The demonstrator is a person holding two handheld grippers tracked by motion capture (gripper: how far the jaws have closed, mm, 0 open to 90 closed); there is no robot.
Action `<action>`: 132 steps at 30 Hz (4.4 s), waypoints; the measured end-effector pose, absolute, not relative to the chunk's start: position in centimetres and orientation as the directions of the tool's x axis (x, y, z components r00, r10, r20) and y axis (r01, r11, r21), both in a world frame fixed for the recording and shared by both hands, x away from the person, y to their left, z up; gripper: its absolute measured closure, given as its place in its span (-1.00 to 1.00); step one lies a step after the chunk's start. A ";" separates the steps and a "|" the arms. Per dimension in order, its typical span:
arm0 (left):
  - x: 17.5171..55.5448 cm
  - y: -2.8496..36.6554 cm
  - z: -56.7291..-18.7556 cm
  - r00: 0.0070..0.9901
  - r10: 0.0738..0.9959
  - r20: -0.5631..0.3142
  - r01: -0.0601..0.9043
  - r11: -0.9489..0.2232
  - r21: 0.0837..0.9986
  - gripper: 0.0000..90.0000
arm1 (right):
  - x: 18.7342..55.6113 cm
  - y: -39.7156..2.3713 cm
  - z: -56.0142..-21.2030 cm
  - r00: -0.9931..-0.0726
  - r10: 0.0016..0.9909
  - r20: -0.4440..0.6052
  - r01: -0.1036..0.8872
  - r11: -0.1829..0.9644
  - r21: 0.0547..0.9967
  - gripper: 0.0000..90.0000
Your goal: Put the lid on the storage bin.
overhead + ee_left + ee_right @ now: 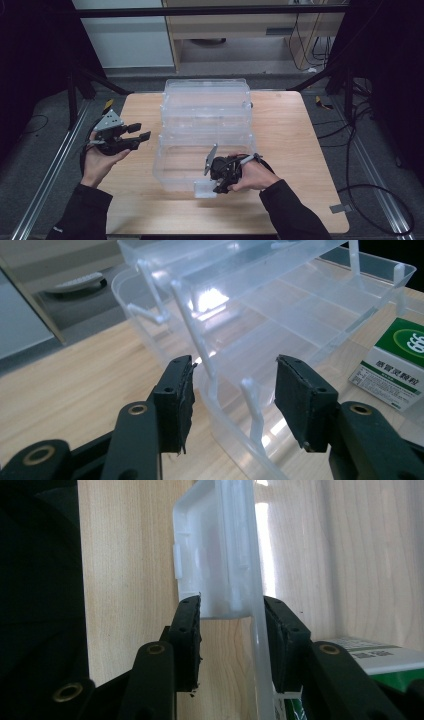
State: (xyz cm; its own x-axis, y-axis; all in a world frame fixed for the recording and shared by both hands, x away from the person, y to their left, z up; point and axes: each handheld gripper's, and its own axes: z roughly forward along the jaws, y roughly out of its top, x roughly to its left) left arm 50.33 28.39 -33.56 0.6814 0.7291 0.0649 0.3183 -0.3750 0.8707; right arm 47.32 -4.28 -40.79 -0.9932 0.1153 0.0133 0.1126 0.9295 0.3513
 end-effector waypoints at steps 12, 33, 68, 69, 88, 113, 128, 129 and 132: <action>52.8 25.4 -30.4 0.771 0.608 0.189 0.211 -0.525 0.825 0.00 | 47.2 -4.3 -40.8 -0.993 0.116 0.011 0.112 0.929 0.353 0.38; 56.4 21.8 -28.0 0.877 0.379 0.294 0.101 -0.745 0.659 -0.10 | 47.3 -4.3 -40.8 -0.994 0.105 0.010 0.102 0.929 0.356 0.38; 59.6 16.5 -28.6 0.892 0.131 0.433 -0.061 -0.913 0.403 0.04 | 47.3 -4.2 -40.9 -0.995 0.100 0.006 0.096 0.932 0.350 0.38; 59.7 16.4 -28.7 0.891 0.128 0.436 -0.064 -0.915 0.399 0.05 | 47.3 -4.2 -40.8 -0.995 0.095 0.004 0.091 0.932 0.350 0.38; 60.0 14.5 -30.3 0.878 0.044 0.477 -0.103 -0.955 0.278 0.44 | 47.2 -4.2 -40.9 -0.996 0.092 -0.003 0.086 0.933 0.348 0.38; 59.6 12.8 -30.9 0.849 -0.034 0.527 -0.148 -0.973 0.175 0.78 | 47.1 -4.2 -40.9 -0.996 0.084 -0.017 0.073 0.936 0.343 0.38; 58.8 12.6 -30.4 0.854 -0.048 0.519 -0.160 -0.972 0.173 0.85 | 46.9 -4.1 -40.8 -0.996 0.090 -0.026 0.076 0.940 0.332 0.38; 58.7 12.6 -30.2 0.855 -0.052 0.517 -0.161 -0.972 0.168 0.85 | 46.9 -4.1 -40.8 -0.996 0.087 -0.026 0.073 0.941 0.329 0.38; 58.4 12.5 -30.0 0.856 -0.055 0.515 -0.171 -0.969 0.180 0.86 | 46.9 -4.0 -40.8 -0.996 0.087 -0.029 0.073 0.943 0.325 0.38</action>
